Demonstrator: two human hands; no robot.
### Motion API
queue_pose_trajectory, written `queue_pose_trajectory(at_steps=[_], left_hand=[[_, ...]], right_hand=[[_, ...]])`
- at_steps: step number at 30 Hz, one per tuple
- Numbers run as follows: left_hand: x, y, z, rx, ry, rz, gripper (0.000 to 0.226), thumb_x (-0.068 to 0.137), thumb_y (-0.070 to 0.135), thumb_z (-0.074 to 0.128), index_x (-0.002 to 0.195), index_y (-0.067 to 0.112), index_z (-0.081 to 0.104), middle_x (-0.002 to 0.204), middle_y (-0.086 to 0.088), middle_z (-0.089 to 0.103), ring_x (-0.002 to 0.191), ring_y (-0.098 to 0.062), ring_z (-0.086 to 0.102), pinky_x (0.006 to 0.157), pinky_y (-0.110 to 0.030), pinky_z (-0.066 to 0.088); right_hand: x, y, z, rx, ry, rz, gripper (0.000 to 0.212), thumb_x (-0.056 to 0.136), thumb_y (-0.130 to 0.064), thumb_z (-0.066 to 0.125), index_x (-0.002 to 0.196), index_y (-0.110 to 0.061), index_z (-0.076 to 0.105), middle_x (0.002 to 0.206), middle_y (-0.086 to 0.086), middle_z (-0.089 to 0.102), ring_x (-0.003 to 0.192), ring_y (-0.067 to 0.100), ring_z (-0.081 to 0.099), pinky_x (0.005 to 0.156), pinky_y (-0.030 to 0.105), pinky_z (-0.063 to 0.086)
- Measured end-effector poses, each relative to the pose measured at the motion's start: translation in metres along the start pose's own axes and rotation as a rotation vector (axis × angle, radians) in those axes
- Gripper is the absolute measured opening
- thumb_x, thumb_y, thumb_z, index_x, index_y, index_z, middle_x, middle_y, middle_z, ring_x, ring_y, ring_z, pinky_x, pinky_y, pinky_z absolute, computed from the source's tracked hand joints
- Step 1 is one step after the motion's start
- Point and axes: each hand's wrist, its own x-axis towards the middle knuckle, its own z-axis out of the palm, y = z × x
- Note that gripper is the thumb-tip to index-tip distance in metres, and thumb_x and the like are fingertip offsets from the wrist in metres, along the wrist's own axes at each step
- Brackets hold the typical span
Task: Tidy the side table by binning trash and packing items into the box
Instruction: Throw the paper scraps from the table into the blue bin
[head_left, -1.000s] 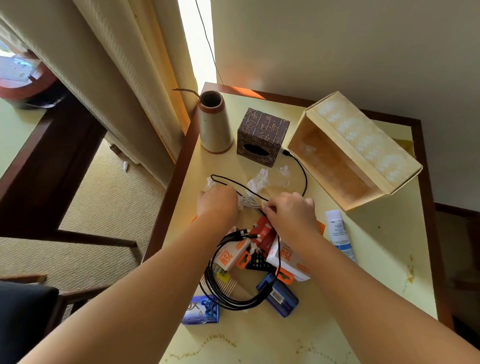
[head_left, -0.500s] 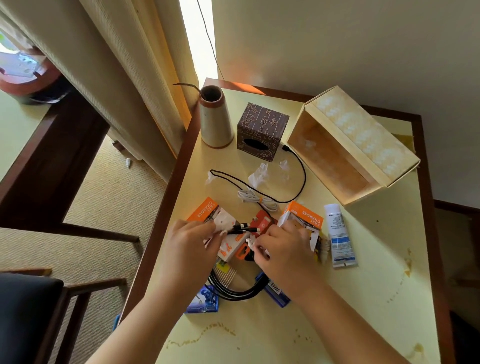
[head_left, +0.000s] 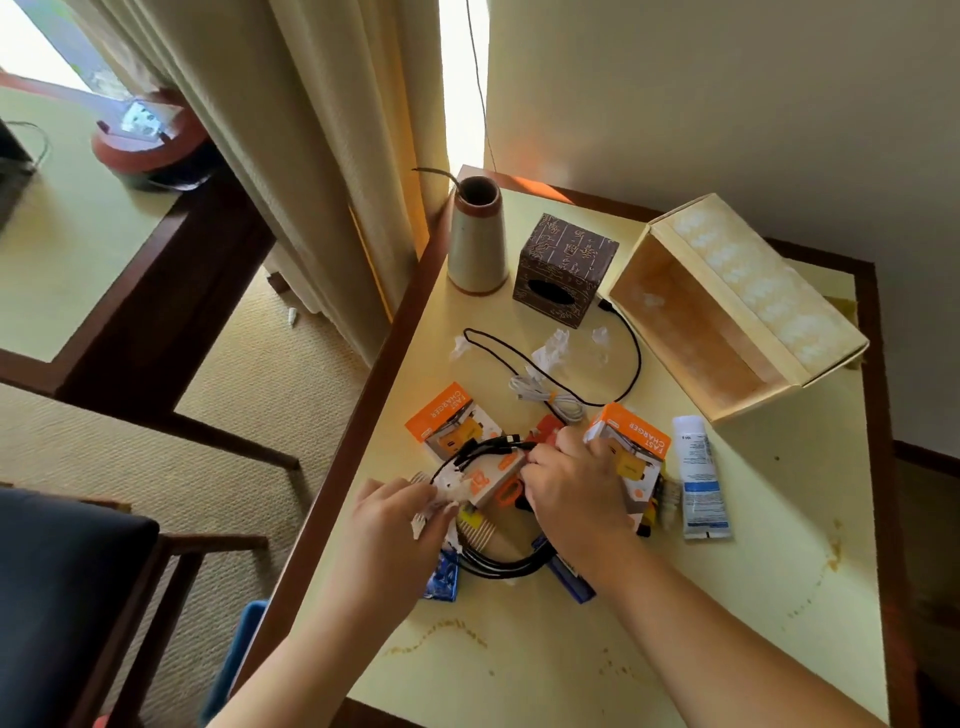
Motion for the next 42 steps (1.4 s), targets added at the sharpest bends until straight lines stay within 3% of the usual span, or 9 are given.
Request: queue_pose_trajectory(at_steps=[5,12,17,21,27,29,32,37,42], left_hand=[[-0.016,-0.016,-0.006,0.051,0.014,-0.038,0.012,0.087,0.035,0.080,0.096,0.027,0.079,0.084,0.020,0.067,0.079,-0.011,0.051,0.070,-0.013,0.034],[-0.046,-0.022,-0.013,0.047,0.052,-0.062,0.013,0.087,0.035,0.080,0.097,0.028,0.079,0.085,0.023,0.066,0.079,-0.011,0.054,0.067,-0.034,0.052],[-0.070,-0.017,-0.015,0.035,0.118,-0.099,0.010,0.086,0.034,0.081,0.094,0.028,0.078,0.083,0.024,0.064,0.077,-0.011,0.054,0.065,-0.031,0.050],[-0.091,-0.016,-0.013,0.019,0.187,-0.139,0.008,0.085,0.032,0.082,0.089,0.027,0.077,0.080,0.022,0.066,0.075,-0.013,0.054,0.062,-0.032,0.050],[-0.116,-0.026,-0.016,0.016,0.235,-0.175,0.011,0.082,0.027,0.086,0.085,0.025,0.076,0.077,0.019,0.067,0.073,-0.014,0.058,0.062,-0.033,0.051],[-0.126,-0.031,-0.021,0.006,0.259,-0.201,0.011,0.082,0.026,0.086,0.083,0.025,0.075,0.076,0.019,0.066,0.073,-0.013,0.057,0.062,-0.032,0.050],[-0.146,-0.046,-0.031,-0.019,0.287,-0.292,0.010,0.084,0.029,0.085,0.081,0.027,0.075,0.075,0.020,0.065,0.074,-0.010,0.056,0.064,-0.025,0.043],[-0.200,-0.086,-0.056,-0.085,0.353,-0.469,0.002,0.087,0.029,0.082,0.085,0.029,0.081,0.074,0.021,0.065,0.077,-0.006,0.057,0.069,-0.021,0.041],[-0.262,-0.167,-0.074,-0.085,0.385,-0.691,0.018,0.092,0.041,0.075,0.084,0.028,0.083,0.075,0.014,0.071,0.078,-0.014,0.062,0.074,-0.033,0.045]], right_hand=[[-0.011,0.008,0.007,-0.049,0.045,-0.099,0.013,0.079,-0.013,0.080,0.073,-0.020,0.072,0.078,-0.004,0.067,0.090,0.028,0.053,0.075,0.041,0.033],[-0.016,0.017,0.006,-0.022,0.163,-0.230,0.013,0.082,-0.013,0.075,0.074,-0.016,0.066,0.072,0.002,0.064,0.083,0.030,0.056,0.070,0.041,0.039],[-0.022,0.027,-0.017,0.203,0.312,0.031,0.014,0.083,-0.018,0.071,0.072,-0.016,0.063,0.069,-0.005,0.061,0.081,0.024,0.049,0.072,0.036,0.031],[-0.036,0.033,-0.026,0.412,0.320,0.291,0.009,0.079,-0.020,0.079,0.077,-0.020,0.070,0.076,-0.005,0.064,0.089,0.025,0.051,0.067,0.042,0.047],[-0.057,0.002,-0.038,0.566,0.303,0.385,0.008,0.082,-0.024,0.081,0.083,-0.024,0.073,0.085,-0.001,0.064,0.090,0.019,0.051,0.068,0.037,0.047],[-0.065,-0.020,-0.047,0.571,0.344,0.326,0.007,0.083,-0.020,0.080,0.083,-0.022,0.074,0.086,-0.004,0.067,0.089,0.015,0.053,0.071,0.029,0.043],[-0.075,-0.067,-0.053,0.550,0.388,0.152,0.006,0.082,-0.015,0.080,0.087,-0.015,0.076,0.085,-0.009,0.071,0.084,0.015,0.055,0.069,0.026,0.049],[-0.085,-0.172,-0.042,0.610,0.385,-0.062,0.006,0.081,-0.010,0.079,0.083,-0.012,0.074,0.087,-0.006,0.073,0.080,0.017,0.055,0.067,0.037,0.056],[-0.098,-0.293,-0.009,0.581,0.337,-0.268,0.008,0.087,-0.007,0.071,0.081,-0.013,0.072,0.082,-0.004,0.069,0.077,0.018,0.050,0.071,0.031,0.051]])
